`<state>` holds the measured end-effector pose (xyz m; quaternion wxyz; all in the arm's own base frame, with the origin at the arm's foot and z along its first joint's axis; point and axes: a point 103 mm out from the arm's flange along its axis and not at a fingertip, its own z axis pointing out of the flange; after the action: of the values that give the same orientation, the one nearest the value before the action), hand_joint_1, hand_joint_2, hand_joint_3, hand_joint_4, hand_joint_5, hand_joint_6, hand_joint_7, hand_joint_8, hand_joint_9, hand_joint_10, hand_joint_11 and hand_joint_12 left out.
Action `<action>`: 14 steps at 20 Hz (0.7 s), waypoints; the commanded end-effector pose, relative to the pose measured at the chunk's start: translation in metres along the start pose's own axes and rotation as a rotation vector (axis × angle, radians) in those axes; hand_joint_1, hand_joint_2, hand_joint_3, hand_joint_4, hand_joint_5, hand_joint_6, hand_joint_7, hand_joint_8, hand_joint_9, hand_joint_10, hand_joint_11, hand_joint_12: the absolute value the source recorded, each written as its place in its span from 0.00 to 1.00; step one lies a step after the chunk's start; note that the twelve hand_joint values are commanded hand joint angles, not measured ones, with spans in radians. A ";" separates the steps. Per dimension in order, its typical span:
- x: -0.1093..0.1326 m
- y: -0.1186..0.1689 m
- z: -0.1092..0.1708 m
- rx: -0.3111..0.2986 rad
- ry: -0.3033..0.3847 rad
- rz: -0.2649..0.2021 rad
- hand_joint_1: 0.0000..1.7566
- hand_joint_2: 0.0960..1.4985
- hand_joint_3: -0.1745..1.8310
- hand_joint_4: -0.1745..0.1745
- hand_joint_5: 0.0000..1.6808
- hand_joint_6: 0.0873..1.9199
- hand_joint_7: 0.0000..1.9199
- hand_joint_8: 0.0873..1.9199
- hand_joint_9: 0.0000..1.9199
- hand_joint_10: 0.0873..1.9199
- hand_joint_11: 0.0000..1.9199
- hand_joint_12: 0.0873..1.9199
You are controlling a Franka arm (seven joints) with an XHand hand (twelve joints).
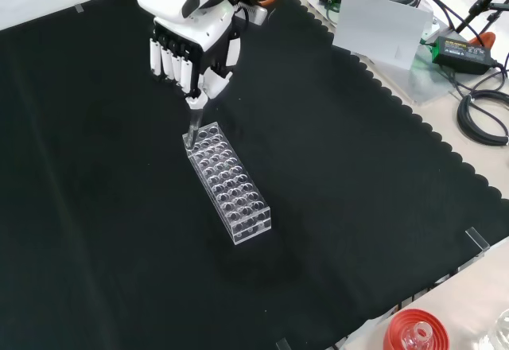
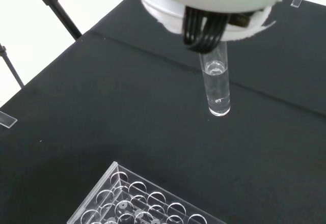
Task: Shake the test tube.
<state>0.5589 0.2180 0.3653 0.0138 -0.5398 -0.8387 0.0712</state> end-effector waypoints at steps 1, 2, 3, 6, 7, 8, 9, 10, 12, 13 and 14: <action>-0.003 -0.002 -0.004 -0.008 0.006 0.015 0.82 0.40 0.39 0.00 0.74 0.20 0.71 0.39 0.66 0.29 0.56 0.56; -0.002 -0.002 -0.003 -0.008 0.011 0.014 0.82 0.40 0.39 0.00 0.74 0.20 0.71 0.39 0.66 0.29 0.56 0.56; 0.000 -0.001 -0.002 -0.008 0.021 0.011 0.82 0.40 0.39 0.00 0.74 0.20 0.71 0.39 0.66 0.29 0.56 0.56; 0.015 0.004 0.000 -0.006 0.041 -0.030 0.82 0.40 0.40 0.00 0.74 0.20 0.71 0.39 0.66 0.29 0.56 0.56; 0.023 0.006 0.000 -0.009 0.050 -0.050 0.82 0.40 0.40 0.00 0.74 0.20 0.71 0.39 0.66 0.29 0.56 0.56; 0.032 0.008 0.000 -0.011 0.064 -0.069 0.82 0.40 0.40 0.00 0.74 0.20 0.71 0.39 0.66 0.29 0.56 0.56; 0.040 0.010 0.000 -0.015 0.078 -0.087 0.82 0.40 0.40 0.00 0.74 0.20 0.71 0.39 0.66 0.29 0.56 0.56; 0.048 0.011 -0.001 -0.019 0.091 -0.104 0.82 0.40 0.40 0.00 0.74 0.20 0.71 0.39 0.66 0.29 0.56 0.56; 0.065 0.014 -0.005 -0.032 0.127 -0.142 0.82 0.40 0.40 0.00 0.75 0.19 0.71 0.38 0.66 0.29 0.56 0.56; 0.071 0.015 -0.007 -0.038 0.139 -0.155 0.82 0.40 0.40 0.00 0.75 0.19 0.71 0.38 0.66 0.29 0.56 0.56; 0.075 0.015 -0.009 -0.045 0.147 -0.166 0.82 0.40 0.40 0.00 0.75 0.19 0.71 0.38 0.66 0.29 0.56 0.56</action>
<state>0.5495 0.2626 0.3642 0.0506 -0.5021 -0.8625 0.0376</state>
